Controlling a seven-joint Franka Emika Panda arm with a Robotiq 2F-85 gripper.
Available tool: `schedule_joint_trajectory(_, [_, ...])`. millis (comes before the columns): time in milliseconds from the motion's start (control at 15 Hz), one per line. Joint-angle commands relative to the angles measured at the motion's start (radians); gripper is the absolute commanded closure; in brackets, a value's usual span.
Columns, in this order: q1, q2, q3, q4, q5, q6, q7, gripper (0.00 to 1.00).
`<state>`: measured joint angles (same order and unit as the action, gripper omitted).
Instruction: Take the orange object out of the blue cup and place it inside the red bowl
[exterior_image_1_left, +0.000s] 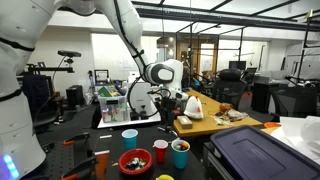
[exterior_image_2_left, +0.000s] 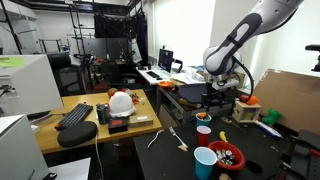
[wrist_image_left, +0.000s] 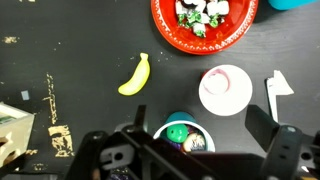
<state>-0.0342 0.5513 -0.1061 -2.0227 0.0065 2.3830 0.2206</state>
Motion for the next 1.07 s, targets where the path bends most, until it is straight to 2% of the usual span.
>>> schedule_joint_trajectory(0, [-0.008, 0.065, 0.003, 0.080, -0.065, -0.050, -0.127, 0.00])
schedule_joint_trajectory(267, [-0.008, 0.125, 0.006, 0.181, -0.147, -0.068, -0.241, 0.00])
schedule_joint_trajectory(467, [-0.026, 0.173, 0.023, 0.278, -0.152, -0.092, -0.319, 0.00])
schedule_joint_trajectory(1000, [-0.142, 0.340, 0.088, 0.618, -0.102, -0.325, -0.567, 0.00])
